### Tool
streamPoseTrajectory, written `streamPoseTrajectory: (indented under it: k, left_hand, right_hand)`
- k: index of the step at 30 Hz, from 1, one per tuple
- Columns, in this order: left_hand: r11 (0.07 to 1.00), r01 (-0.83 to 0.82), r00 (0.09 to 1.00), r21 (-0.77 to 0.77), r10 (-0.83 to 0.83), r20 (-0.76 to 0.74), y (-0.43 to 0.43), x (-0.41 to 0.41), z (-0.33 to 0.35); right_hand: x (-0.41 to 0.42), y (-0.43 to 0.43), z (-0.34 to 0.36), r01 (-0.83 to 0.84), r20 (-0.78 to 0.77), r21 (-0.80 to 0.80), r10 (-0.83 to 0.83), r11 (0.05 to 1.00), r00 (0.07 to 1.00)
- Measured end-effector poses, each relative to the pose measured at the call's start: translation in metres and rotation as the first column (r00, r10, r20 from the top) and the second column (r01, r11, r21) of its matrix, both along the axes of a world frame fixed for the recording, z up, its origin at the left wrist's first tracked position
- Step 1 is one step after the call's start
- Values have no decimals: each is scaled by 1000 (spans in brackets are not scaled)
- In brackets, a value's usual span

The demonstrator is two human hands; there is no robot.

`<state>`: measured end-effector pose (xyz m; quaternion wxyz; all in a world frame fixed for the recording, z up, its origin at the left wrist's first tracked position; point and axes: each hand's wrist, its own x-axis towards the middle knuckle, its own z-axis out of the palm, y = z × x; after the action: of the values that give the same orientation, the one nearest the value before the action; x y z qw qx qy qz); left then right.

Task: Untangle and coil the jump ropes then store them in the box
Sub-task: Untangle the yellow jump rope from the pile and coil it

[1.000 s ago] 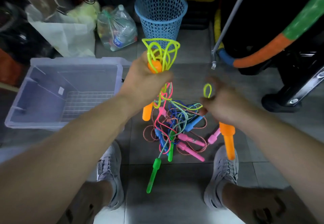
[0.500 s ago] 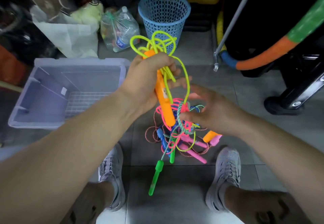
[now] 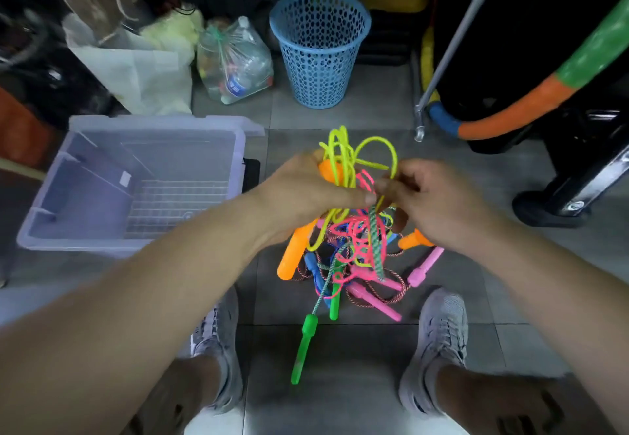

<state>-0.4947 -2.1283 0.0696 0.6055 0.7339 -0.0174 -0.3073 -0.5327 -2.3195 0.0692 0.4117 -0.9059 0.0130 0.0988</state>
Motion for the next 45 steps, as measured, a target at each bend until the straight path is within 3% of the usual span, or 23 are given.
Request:
streamPoseTrajectory:
  k: [2, 6, 8, 12, 15, 17, 20, 22, 26, 33, 36, 38, 40, 43, 45]
  left_hand:
    - [995, 64, 996, 77, -69, 60, -4, -4, 1]
    - [995, 59, 995, 78, -65, 79, -9, -10, 3]
    - [979, 104, 986, 174, -124, 111, -7, -8, 5]
    - [824, 205, 934, 528, -326, 148, 2, 0, 2]
    - [792, 222, 925, 569, -355, 133, 4, -2, 0]
    - [831, 220, 935, 511, -330, 134, 3, -2, -2]
    - [964, 168, 978, 205, -189, 88, -1, -5, -1]
    - [987, 118, 987, 109, -128, 97, -4, -7, 1]
    - [985, 87, 975, 148, -115, 192, -8, -10, 5]
    - [988, 105, 976, 110, -123, 177, -12, -12, 7]
    - [984, 33, 973, 175, -72, 217, -12, -10, 10]
    - [995, -85, 984, 54, 76, 164, -11, -5, 12]
    - [963, -242, 969, -114, 246, 16, -9, 2, 16]
    - [870, -393, 917, -298, 346, -198, -11, 10, 23]
    - [827, -430, 896, -363, 342, -282, -14, 11, 26]
  right_hand:
    - [0, 2, 0, -2, 12, 26, 2, 1000, 1000]
    - [-2, 4, 3, 17, 46, 76, -21, 997, 999]
    - [-5, 5, 7, 34, 57, 88, -40, 996, 998]
    - [-8, 7, 15, 80, 105, 94, -89, 992, 990]
    - [-7, 7, 18, 164, 118, 189, -188, 968, 975]
    - [-7, 8, 18, 180, 107, 208, -205, 961, 973]
    - [-8, 12, 17, 172, 94, 176, -191, 969, 977]
    - [-9, 14, 17, 149, 71, 203, -166, 968, 984]
    - [-10, 14, 16, 119, 81, 231, -141, 966, 987]
    - [-8, 11, 12, 138, 83, 338, -175, 931, 981]
    - [-8, 7, 15, 140, 121, 266, -177, 954, 977]
    - [-4, 0, 12, 151, 103, 102, -161, 983, 982]
    - [-4, -4, 8, 124, -34, -81, -127, 989, 991]
    - [-12, -5, -1, 2, -268, -112, -32, 994, 963]
    - [-16, -2, -1, -45, -326, -88, 14, 995, 945]
